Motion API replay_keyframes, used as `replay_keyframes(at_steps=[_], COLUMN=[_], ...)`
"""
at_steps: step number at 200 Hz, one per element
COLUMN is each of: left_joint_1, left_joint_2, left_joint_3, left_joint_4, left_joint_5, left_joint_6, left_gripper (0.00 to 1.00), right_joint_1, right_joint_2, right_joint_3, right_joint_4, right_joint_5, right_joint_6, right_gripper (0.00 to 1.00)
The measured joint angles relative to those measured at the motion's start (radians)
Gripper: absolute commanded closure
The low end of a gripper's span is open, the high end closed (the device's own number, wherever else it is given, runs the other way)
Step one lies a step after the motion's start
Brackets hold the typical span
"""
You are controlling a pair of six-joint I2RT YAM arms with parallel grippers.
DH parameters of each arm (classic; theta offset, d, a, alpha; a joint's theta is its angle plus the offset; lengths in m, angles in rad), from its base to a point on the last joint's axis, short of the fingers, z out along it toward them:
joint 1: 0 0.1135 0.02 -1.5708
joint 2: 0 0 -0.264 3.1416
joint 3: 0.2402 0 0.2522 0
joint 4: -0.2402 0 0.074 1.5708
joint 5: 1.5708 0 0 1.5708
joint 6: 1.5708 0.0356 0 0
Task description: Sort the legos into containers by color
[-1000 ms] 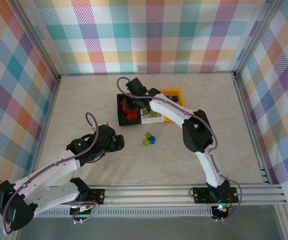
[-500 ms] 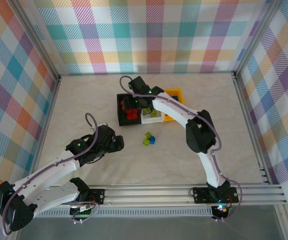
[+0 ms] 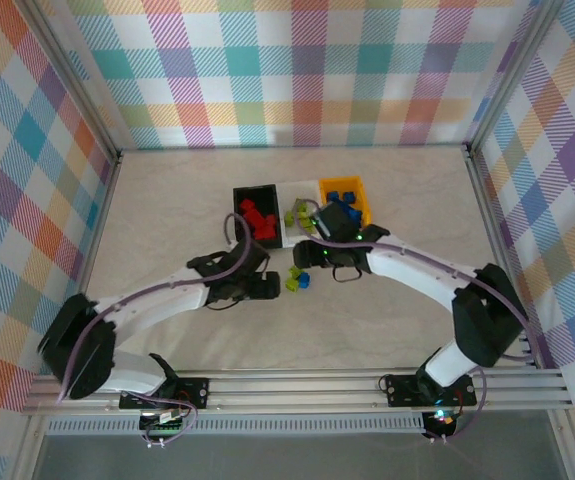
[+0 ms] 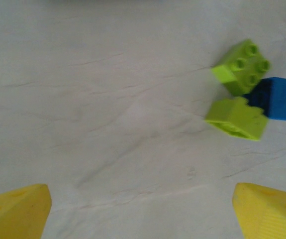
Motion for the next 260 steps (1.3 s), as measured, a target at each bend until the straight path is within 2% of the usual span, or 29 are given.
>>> replay_keyframes(at_steps=[31,66,107,140,176,197,230,260], left_joint_1=[-0.031,-0.069,-0.104,-0.105,-0.106,-0.106,-0.106,-0.106], left_joint_2=[0.166,0.296,0.382,0.437,0.461,0.463,0.468,0.468], left_joint_3=[0.111,0.219,0.289,0.312,0.338,0.344,0.345,0.345], left_joint_4=[0.059,0.053,-0.006,-0.047,-0.06,-0.057,-0.052,-0.045], left_joint_5=[0.043,0.049,0.039,0.005,-0.025,-0.033,-0.034,-0.037], left_joint_6=[0.012,0.049,0.102,0.124,0.154,0.167,0.191,0.192], left_gripper=[0.1,0.12,0.26,0.3,0.44,0.48,0.61,0.68], right_joint_1=[-0.017,-0.057,-0.091,-0.103,-0.109,-0.109,-0.109,-0.109], right_joint_2=[-0.116,-0.213,-0.262,-0.286,-0.303,-0.313,-0.324,-0.325], right_joint_3=[-0.108,-0.161,-0.185,-0.193,-0.199,-0.208,-0.219,-0.222], right_joint_4=[0.0,0.004,0.008,0.013,0.017,0.017,0.016,0.019], right_joint_5=[0.013,0.021,0.028,0.027,0.027,0.027,0.027,0.027], right_joint_6=[0.025,0.035,0.041,0.041,0.044,0.048,0.049,0.051], right_gripper=[0.26,0.26,0.25,0.25,0.25,0.25,0.25,0.25])
